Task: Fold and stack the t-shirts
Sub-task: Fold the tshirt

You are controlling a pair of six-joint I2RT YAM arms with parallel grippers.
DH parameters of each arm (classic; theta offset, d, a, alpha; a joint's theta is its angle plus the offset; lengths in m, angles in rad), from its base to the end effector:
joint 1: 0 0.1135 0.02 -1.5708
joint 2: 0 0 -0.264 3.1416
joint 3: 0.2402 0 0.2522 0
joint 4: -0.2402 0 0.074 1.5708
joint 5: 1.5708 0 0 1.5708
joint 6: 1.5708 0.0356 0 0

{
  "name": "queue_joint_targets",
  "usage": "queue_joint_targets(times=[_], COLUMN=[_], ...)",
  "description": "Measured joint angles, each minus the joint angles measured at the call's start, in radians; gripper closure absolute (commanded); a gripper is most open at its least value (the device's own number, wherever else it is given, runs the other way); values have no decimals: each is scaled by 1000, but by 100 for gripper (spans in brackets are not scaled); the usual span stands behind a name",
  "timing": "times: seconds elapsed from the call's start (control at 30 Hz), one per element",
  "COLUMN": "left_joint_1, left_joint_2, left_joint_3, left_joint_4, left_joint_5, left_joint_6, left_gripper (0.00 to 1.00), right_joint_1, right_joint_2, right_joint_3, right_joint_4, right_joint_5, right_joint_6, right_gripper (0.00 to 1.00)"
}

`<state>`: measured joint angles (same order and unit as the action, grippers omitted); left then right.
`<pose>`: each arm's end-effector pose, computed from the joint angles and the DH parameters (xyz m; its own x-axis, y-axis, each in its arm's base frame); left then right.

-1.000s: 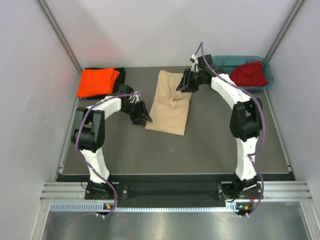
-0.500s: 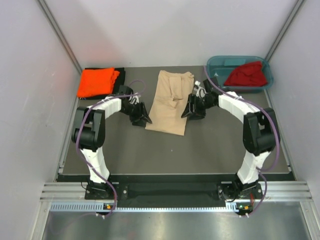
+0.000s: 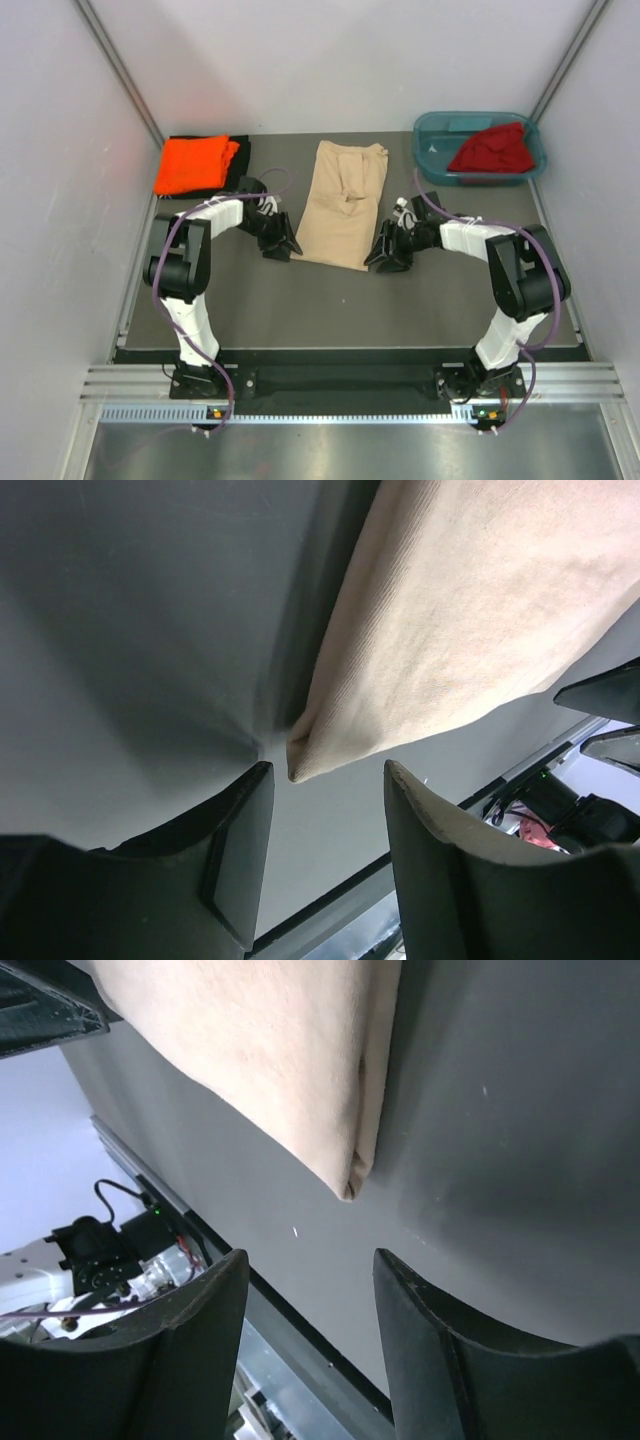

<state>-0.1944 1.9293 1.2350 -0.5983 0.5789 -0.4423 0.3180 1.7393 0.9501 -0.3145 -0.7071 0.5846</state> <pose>0.3571 -0.0902 0.1503 -0.9850 -0.1712 -0.0230 -0.1244 0.7955 -0.5930 0.3014 0.1236 0.1519 -0.9918 0.1152 -0.0554 0.0381 0.6800 0.7322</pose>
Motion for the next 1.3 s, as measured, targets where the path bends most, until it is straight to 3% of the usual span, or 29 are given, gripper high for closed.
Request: queue_joint_targets(times=[0.4, 0.5, 0.57, 0.73, 0.83, 0.93, 1.2, 1.27, 1.3], left_joint_1=[2, 2, 2, 3, 8, 8, -9, -22, -31], left_joint_2=[28, 28, 31, 41, 34, -6, -251, -335, -382], left_joint_3=[3, -4, -13, -40, -69, -134, -429, -502, -544], left_joint_4=[5, 15, 24, 53, 82, 123, 158, 164, 170], left_joint_5=[12, 13, 18, 52, 76, 86, 53, 52, 54], left_joint_6=[-19, -26, -32, -54, -64, -76, -141, -173, -196], left_gripper=[60, 67, 78, 100, 100, 100, 100, 87, 82], right_joint_1=[0, 0, 1, 5, 7, 7, 10, 13, 14], right_joint_2=[59, 59, 64, 103, 115, 135, 78, 34, 11], right_joint_3=[-13, -13, -13, -13, -14, -14, -77, -127, -154], right_joint_4=[145, 137, 134, 142, 152, 156, 101, 62, 45], right_joint_5=[-14, -4, 0, -11, -1, -5, -10, -16, -20], right_joint_6=[71, 62, 54, 45, 36, 32, -19, -42, -58], right_gripper=[49, 49, 51, 67, 88, 100, 100, 99, 94])
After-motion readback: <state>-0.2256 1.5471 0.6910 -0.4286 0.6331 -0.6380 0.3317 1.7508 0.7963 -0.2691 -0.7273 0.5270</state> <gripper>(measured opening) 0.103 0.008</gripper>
